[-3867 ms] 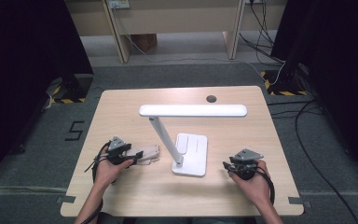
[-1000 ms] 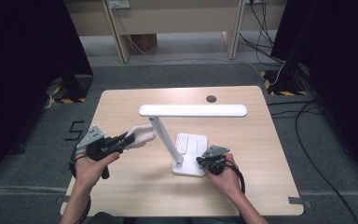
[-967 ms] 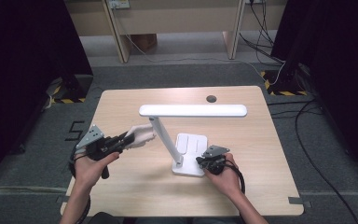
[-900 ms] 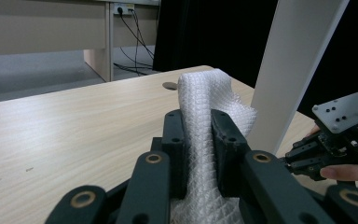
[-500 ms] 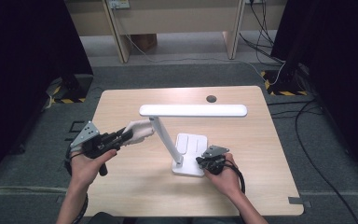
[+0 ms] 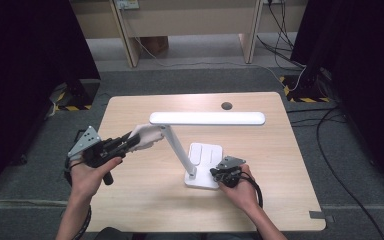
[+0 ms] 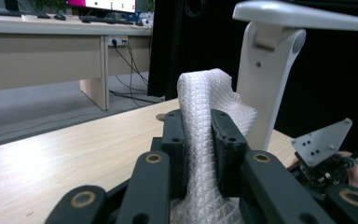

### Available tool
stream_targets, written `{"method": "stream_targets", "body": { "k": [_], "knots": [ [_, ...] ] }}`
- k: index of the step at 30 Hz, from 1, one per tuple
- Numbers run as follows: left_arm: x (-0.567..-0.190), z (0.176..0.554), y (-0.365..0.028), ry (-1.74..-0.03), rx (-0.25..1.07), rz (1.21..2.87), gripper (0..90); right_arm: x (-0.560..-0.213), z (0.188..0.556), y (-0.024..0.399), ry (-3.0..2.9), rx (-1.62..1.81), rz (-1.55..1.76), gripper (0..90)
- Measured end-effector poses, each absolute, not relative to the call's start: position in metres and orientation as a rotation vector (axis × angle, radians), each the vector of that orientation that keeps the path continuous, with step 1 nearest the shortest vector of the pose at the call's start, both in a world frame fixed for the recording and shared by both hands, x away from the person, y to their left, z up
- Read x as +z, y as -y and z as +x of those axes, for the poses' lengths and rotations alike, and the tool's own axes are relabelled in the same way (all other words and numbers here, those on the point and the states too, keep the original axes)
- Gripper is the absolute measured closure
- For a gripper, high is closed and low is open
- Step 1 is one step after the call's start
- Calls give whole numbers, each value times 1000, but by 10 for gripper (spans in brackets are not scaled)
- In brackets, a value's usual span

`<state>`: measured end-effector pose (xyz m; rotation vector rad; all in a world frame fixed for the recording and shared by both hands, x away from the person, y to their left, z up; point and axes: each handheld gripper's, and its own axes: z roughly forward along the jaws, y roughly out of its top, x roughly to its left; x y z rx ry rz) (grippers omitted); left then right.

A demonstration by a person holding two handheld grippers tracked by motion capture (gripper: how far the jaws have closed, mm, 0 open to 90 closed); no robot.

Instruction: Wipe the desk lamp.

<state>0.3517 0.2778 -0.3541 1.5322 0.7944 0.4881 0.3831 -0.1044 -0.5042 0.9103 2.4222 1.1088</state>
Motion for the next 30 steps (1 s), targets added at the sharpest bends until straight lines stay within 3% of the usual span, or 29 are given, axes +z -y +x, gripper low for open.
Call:
{"method": "stream_targets", "body": {
  "k": [30],
  "knots": [
    [-306, 343, -270, -651, 536, 1454, 770, -505, 382, 103, -2417, 1118, 907, 900]
  ]
}}
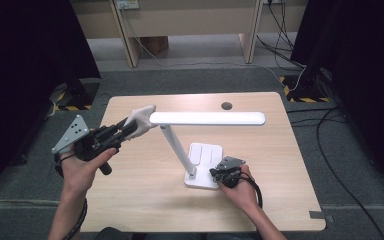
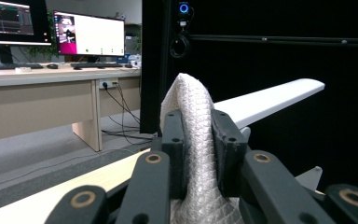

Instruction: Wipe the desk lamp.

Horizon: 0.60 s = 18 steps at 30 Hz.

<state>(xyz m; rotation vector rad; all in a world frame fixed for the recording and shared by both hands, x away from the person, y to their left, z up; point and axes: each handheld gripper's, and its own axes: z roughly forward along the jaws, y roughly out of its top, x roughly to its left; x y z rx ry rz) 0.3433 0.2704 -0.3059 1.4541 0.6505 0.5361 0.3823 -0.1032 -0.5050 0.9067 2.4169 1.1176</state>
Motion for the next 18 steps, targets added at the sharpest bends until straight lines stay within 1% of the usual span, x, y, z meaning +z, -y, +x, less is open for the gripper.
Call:
{"method": "stream_targets", "body": {
  "k": [18],
  "knots": [
    [-292, 343, -260, -607, 539, 1491, 770, -505, 382, 103, -2415, 1119, 907, 900]
  ]
}}
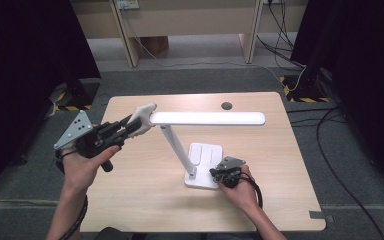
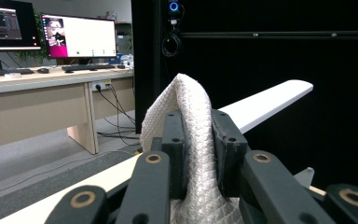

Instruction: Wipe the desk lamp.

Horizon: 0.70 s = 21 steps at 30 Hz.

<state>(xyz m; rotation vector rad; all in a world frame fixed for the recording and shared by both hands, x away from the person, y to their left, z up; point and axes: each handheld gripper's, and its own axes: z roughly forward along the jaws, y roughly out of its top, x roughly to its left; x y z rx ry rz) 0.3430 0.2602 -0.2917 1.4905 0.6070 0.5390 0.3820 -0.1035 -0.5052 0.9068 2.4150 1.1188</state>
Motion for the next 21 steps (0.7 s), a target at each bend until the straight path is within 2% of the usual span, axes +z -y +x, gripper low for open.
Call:
{"method": "stream_targets", "body": {
  "k": [21],
  "knots": [
    [-280, 350, -238, -553, 476, 1541, 768, -505, 382, 103, -2417, 1122, 907, 900]
  ]
}}
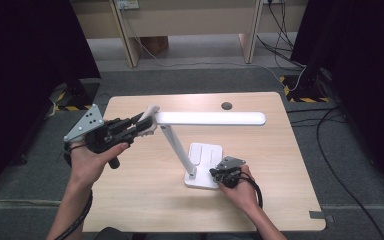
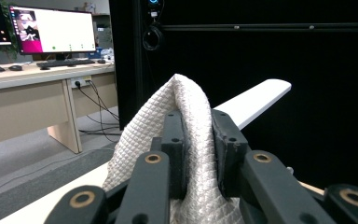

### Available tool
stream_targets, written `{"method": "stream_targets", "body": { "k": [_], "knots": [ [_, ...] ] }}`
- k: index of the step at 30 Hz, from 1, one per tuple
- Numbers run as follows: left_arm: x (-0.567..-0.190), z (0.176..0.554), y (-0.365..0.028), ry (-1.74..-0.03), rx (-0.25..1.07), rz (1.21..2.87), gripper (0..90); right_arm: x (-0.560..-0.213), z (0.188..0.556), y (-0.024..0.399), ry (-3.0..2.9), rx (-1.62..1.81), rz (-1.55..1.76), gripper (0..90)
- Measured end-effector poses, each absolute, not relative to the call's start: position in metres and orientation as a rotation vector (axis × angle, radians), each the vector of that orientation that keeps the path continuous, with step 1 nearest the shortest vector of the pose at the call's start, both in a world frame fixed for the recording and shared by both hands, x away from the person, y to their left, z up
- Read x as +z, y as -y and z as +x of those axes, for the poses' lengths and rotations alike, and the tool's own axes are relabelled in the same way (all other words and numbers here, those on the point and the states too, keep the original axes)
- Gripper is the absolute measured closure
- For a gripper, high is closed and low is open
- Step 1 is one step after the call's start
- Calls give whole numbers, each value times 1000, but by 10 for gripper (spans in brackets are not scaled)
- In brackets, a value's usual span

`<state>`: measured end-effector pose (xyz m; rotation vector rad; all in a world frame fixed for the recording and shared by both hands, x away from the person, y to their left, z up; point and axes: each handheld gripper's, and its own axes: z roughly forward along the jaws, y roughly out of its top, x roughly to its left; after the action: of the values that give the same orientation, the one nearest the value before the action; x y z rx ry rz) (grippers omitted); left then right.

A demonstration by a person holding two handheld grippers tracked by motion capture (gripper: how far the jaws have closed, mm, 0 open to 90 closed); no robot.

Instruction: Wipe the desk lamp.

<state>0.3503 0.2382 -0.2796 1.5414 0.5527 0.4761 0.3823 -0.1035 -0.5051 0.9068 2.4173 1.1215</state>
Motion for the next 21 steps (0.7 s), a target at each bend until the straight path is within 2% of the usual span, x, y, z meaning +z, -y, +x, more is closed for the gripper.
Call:
{"method": "stream_targets", "body": {
  "k": [21],
  "knots": [
    [-275, 354, -221, -524, 475, 1539, 768, -505, 382, 103, -2417, 1121, 907, 900]
  ]
}}
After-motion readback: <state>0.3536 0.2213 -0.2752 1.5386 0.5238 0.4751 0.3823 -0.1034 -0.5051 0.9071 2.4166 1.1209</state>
